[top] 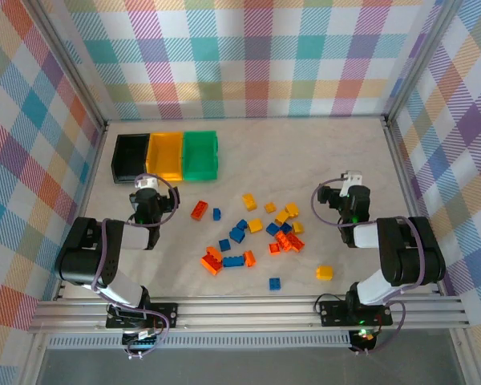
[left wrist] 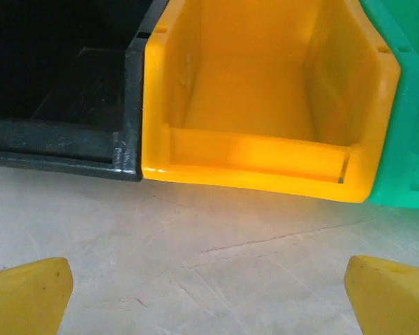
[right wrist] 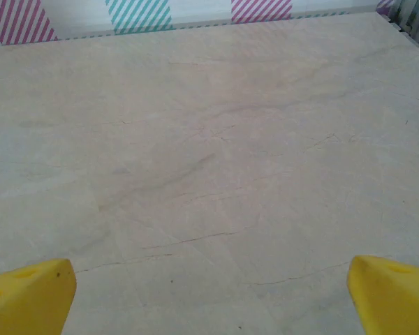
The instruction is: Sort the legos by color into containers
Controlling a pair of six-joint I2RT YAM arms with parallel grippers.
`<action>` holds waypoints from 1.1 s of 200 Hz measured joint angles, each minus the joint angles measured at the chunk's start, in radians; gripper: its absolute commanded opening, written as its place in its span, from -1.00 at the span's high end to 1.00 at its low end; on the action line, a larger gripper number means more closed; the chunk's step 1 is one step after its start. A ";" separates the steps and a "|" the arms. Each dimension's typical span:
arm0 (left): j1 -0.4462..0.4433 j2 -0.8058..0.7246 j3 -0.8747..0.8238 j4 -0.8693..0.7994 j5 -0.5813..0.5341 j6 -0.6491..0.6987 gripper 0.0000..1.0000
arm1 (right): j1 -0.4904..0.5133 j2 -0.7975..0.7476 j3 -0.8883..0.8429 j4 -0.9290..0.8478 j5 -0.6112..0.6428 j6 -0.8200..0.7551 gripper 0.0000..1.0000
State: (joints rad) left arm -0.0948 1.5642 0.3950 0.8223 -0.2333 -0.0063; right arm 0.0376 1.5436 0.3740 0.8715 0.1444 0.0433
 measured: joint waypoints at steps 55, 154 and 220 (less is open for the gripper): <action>0.000 0.000 0.000 0.000 0.008 0.000 -1.00 | 0.000 0.000 0.000 0.000 0.000 0.000 -0.99; 0.000 0.000 0.000 0.000 0.008 0.000 -1.00 | 0.000 0.000 0.000 0.000 0.000 0.000 -0.99; -0.001 -0.010 0.002 -0.020 0.007 0.000 -1.00 | 0.003 -0.014 0.000 -0.025 0.001 -0.005 -0.99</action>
State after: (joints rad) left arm -0.0959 1.5539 0.3969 0.8021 -0.2260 -0.0059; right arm 0.0402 1.5295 0.3744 0.8463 0.1452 0.0387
